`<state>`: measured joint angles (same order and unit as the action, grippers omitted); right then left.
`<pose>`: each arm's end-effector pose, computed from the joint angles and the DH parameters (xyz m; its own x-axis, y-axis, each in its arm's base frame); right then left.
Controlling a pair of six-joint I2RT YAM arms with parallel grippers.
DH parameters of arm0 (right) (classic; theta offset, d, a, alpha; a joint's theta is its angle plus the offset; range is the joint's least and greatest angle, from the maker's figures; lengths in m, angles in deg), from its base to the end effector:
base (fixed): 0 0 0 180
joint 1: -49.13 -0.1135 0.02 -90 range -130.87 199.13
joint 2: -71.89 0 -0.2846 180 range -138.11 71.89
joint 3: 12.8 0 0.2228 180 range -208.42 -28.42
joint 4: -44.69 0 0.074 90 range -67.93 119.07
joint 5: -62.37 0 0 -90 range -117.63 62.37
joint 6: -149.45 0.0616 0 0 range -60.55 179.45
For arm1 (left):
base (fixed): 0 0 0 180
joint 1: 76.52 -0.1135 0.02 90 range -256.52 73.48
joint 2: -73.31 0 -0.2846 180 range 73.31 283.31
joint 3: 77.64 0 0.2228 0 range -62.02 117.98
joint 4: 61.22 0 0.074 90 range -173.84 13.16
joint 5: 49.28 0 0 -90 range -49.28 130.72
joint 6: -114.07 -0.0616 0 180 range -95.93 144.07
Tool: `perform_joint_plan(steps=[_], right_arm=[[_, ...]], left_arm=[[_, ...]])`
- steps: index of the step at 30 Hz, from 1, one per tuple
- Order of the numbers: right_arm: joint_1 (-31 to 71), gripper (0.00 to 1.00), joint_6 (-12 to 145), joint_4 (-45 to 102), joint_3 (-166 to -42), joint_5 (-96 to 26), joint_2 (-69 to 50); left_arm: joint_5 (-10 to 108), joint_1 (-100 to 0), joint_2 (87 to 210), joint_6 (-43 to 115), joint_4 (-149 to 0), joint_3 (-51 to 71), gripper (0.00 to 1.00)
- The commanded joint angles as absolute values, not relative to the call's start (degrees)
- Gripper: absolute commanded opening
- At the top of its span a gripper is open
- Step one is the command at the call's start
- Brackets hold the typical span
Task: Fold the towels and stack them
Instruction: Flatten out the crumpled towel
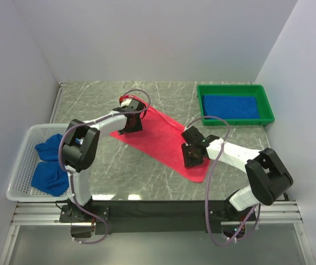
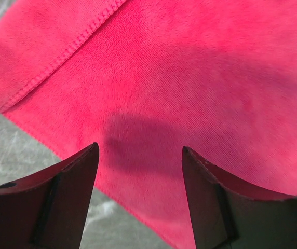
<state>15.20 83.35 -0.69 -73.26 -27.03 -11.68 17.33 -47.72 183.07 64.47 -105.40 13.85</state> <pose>0.2018 0.1350 0.1827 -0.9306 -0.1378 -0.3392 -0.1946 0.9709 0.1396 0.3519 -0.1656 0.1958 -0.7740 -0.2533 -0.5803 -0.2894 0.9567 -0.0317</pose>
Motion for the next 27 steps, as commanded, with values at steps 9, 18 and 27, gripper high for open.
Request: perform_joint_plan(steps=[9,18,27], right_arm=[[-5.69,0.42,91.61,5.42,-81.82,-40.19,-23.54],[-14.42,0.43,89.69,3.68,-100.39,-36.90,-28.84],[-2.83,0.48,87.67,0.50,-87.69,-21.31,-12.75]], left_arm=[[9.53,-54.01,192.75,63.45,-113.92,25.95,0.75],[6.71,-58.32,190.41,55.27,-113.67,34.66,0.82],[15.14,-55.78,168.01,60.53,-111.03,21.49,0.86]])
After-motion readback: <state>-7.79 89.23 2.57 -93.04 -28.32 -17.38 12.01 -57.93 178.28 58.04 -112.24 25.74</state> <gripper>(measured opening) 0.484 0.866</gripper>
